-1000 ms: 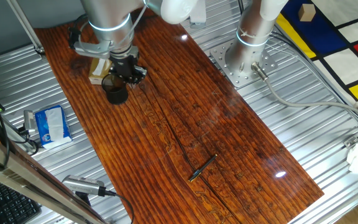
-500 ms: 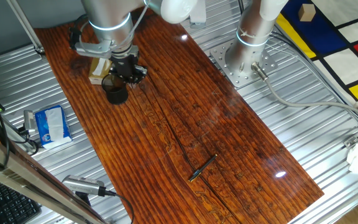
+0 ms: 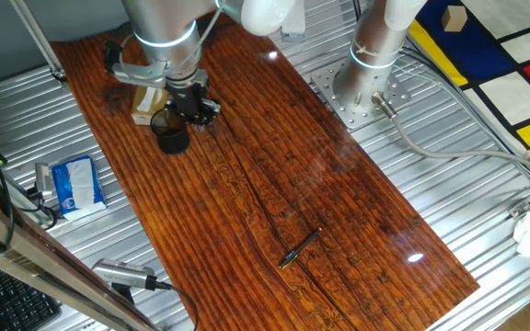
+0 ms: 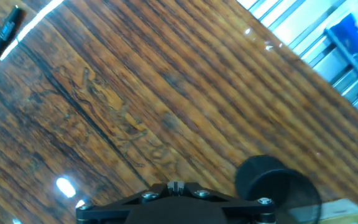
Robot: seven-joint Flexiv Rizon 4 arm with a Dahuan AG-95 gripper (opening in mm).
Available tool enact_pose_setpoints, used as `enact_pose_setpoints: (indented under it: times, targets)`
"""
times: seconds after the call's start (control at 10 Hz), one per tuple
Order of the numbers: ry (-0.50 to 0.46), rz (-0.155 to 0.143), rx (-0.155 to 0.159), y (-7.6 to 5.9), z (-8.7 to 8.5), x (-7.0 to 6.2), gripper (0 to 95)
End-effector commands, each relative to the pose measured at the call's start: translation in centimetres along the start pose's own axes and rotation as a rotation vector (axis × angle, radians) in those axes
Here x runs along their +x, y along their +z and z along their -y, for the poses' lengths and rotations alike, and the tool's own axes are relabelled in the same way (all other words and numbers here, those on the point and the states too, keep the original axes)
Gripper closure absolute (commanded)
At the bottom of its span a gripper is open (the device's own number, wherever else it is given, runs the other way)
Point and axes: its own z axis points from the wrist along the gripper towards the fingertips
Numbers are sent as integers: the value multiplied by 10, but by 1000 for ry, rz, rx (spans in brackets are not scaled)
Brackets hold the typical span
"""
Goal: Put the pen into the pen holder
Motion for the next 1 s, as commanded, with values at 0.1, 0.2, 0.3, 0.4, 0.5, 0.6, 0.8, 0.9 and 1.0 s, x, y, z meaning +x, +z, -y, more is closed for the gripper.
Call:
enact_pose_setpoints:
  times: [0.1, 0.2, 0.3, 0.4, 0.5, 0.6, 0.8, 0.9, 1.0]
  targets:
    - [62, -5, 6, 3, -30, -8, 950]
    - [109, -5, 8, 5, -50, -17, 950]
    - [149, -7, 11, 7, -67, -28, 950]
    - [179, -9, 16, 9, -79, -37, 950]
    - [221, -12, 20, 13, -95, -51, 950]
    - [262, -16, 30, 17, -110, -66, 950]
    - [336, -17, 39, 23, -134, -94, 950]
    - [351, -17, 43, 25, -138, -99, 950]
    - [348, -10, 42, 26, -137, -100, 950]
